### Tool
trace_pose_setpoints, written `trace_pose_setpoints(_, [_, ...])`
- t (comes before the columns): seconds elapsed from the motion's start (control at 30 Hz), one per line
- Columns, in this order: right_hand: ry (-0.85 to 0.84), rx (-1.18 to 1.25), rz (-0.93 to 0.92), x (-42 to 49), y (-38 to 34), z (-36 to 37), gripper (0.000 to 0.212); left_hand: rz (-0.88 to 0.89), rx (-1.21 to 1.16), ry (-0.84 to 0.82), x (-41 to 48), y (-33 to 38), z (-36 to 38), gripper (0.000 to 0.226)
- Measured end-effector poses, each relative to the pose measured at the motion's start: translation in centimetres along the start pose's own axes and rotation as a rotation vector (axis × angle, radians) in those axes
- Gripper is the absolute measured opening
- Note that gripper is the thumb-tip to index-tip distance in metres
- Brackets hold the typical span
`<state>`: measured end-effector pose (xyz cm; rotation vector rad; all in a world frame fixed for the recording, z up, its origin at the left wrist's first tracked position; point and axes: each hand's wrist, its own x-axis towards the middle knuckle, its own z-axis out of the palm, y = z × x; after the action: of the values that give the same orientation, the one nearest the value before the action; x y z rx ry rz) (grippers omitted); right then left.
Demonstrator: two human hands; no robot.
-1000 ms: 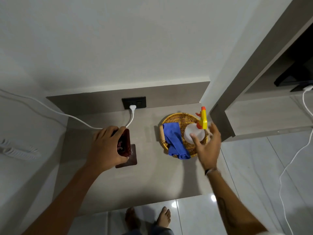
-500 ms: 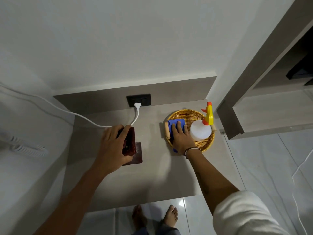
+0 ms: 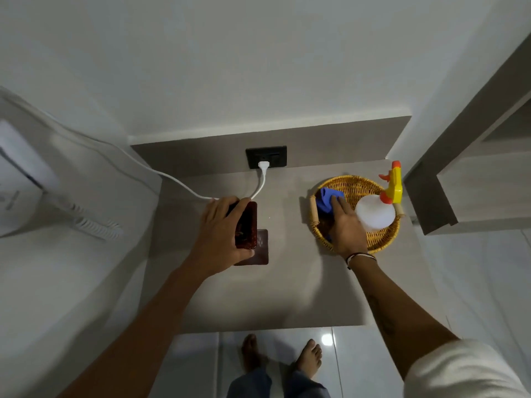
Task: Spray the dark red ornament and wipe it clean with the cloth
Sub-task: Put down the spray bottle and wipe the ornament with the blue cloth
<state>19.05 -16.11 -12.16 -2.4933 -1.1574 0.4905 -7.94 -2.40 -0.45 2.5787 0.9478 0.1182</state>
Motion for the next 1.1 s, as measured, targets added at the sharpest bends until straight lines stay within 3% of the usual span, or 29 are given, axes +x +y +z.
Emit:
trace_pose_setpoints(0.07, [0.128,0.123,0.025,-1.7,-0.7,-0.8,0.085,-0.022,-0.068,0.017,-0.5,-0.5,-0.3,0.11])
trace_pose_setpoints(0.23, [0.42,0.511,0.011,-7.2,-4.6,-1.9,0.061,-0.098,-0.266,0.051,-1.4,-2.5,-1.0,0.11])
trace_pose_setpoints(0.5, [0.082,0.706,-0.345,-10.2,-16.6,2.5,0.075,-0.098,-0.403,0.038,-2.0,-5.6,-0.5,0.104])
trace_pose_setpoints(0.63, [-0.035,0.607,-0.498,-10.4,-18.8,5.2,0.095,-0.084,-0.411,0.079,-2.4,-7.3,0.0,0.096])
trace_pose_setpoints(0.73, [-0.063,0.348,-0.486,-9.8,-15.4,6.8,0.102,-0.106,-0.412,0.095,-3.0,-8.9,0.3,0.107])
trace_pose_setpoints(0.87, [-0.128,0.174,-0.303,-8.8,-11.7,6.6,0.098,-0.086,-0.444,0.087,-3.2,-9.5,0.4,0.109])
trace_pose_setpoints(0.93, [-0.164,0.245,-0.272,-9.0,-12.8,5.9,0.097,-0.086,-0.433,0.094,-3.0,-9.3,0.5,0.109])
trace_pose_setpoints(1.1, [-0.149,0.596,-0.396,-12.4,-19.6,5.3,0.103,-0.084,-0.417,0.087,-2.3,-8.5,0.6,0.103])
